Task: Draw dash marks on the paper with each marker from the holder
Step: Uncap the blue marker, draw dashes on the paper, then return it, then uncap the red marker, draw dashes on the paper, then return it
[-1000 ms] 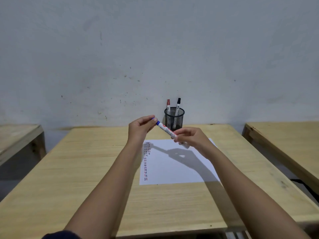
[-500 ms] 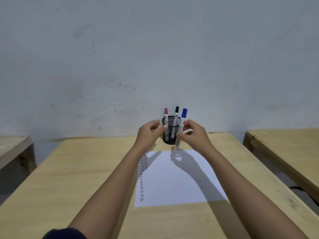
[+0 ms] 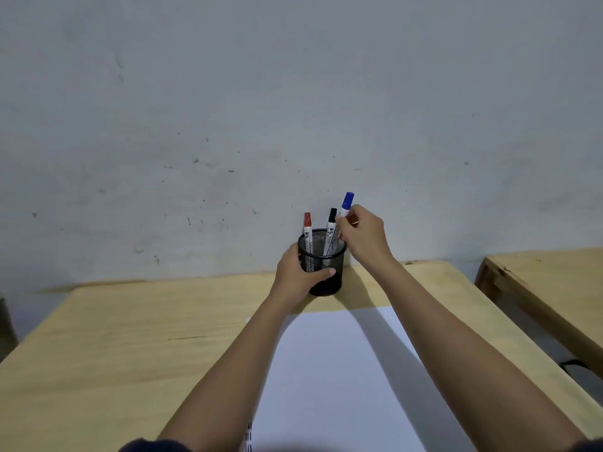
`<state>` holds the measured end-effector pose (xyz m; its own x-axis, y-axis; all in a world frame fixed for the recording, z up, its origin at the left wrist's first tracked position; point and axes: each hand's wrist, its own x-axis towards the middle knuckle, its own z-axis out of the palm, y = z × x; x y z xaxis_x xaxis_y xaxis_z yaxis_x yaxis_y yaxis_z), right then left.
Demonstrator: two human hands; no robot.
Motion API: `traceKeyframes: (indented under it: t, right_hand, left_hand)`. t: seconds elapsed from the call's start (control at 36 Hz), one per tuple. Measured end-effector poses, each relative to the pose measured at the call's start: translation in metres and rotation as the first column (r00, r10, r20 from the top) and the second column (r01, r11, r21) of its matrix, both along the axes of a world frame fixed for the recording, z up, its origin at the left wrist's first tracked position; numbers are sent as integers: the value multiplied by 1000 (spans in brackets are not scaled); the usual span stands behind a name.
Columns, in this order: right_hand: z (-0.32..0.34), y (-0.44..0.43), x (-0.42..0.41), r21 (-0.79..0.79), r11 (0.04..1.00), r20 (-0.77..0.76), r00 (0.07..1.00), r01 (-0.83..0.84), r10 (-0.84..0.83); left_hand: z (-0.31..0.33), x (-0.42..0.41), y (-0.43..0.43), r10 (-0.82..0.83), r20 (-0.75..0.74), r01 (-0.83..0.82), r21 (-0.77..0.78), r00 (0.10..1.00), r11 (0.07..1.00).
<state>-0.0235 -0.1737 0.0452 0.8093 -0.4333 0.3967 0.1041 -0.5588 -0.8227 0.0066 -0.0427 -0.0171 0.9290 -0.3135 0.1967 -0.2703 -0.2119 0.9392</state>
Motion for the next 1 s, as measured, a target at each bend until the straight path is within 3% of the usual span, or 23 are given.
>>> traceKeyframes:
  t: [0.14, 0.33, 0.53, 0.69, 0.89, 1.0]
  right_hand:
    - [-8, -3, 6, -54, 997, -63, 997, -49, 46]
    - [-7, -3, 13, -196, 980, -175, 984, -13, -22]
    - [-1, 2, 18, -209, 977, -285, 958, -39, -23]
    - [-7, -2, 22, -115, 993, -232, 972, 1, -28]
    - [-16, 3, 18, -113, 991, 9, 997, 76, -76]
    - [-17, 11, 20, -151, 989, -50, 999, 4, -12]
  left_hand:
    - [-8, 8, -1, 5, -6, -6, -60, 1000, 998]
    - [-10, 11, 2, -28, -8, 27, -86, 1000, 996]
    - [-14, 14, 1, -39, -27, 36, -112, 999, 993]
    - [-12, 12, 1, -41, -32, 37, -122, 999, 992]
    - [-12, 11, 1, -43, -14, 41, -137, 999, 990]
    - [-12, 9, 1, -31, 5, 32, -135, 999, 990]
